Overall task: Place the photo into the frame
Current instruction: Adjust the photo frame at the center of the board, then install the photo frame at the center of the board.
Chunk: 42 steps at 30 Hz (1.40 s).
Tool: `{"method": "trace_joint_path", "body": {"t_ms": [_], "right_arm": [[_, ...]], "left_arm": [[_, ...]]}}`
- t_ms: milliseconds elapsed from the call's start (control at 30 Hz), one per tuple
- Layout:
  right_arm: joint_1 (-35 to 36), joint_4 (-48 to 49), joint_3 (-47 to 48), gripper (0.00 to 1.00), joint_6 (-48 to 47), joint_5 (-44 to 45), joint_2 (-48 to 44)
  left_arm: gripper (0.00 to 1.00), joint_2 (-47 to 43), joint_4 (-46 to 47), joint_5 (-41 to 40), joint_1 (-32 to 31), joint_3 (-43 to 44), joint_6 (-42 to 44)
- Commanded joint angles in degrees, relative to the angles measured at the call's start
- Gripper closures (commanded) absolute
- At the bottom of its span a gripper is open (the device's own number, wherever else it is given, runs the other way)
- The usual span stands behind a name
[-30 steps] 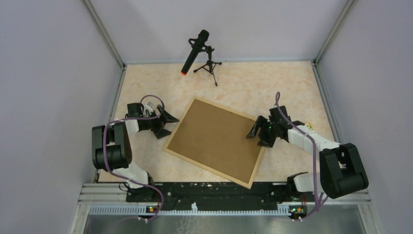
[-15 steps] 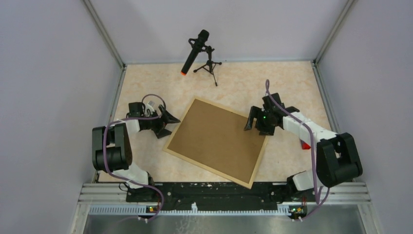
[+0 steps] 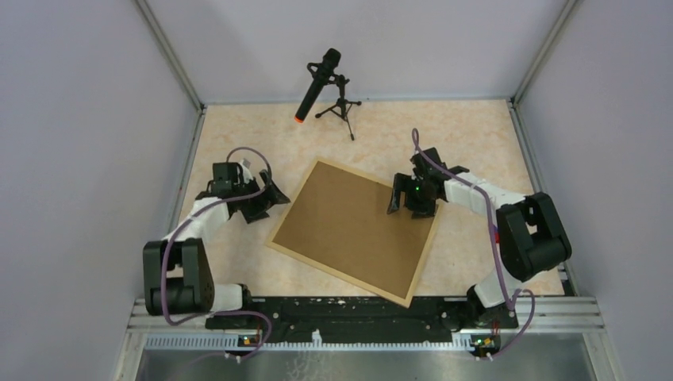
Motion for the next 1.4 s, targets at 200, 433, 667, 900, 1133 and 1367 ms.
{"method": "trace_joint_path", "body": {"t_ms": [200,433,667,900,1133,1367], "right_arm": [[-3.27,-9.94,0.88,0.21,-3.45,3.06,-9.67],[-10.54,-16.22,-8.29,0.36,1.75,7.68,-19.16],[-10.68,-14.26,-13.74,0.55,4.96,4.58,-22.52],[-10.67,-14.91,-13.32,0.65,4.16,6.15,-21.10],[-10.68,-10.68,-13.71,0.69,4.02,6.35,-16.21],[-10.67,-10.44,-13.82,0.70,3.99,7.61,-13.27]], "left_arm": [[0.23,-5.22,16.17,7.95,-18.94,1.83,-0.27],[0.48,11.30,27.34,10.78,-36.97,9.51,-4.84],[0.78,29.05,28.49,14.30,-41.96,16.51,-8.07],[0.89,31.33,24.86,8.39,-40.79,12.06,-9.00],[0.90,31.66,25.90,7.46,-39.56,6.74,-9.90],[0.89,31.48,25.66,7.54,-39.58,6.23,-9.92]]}}
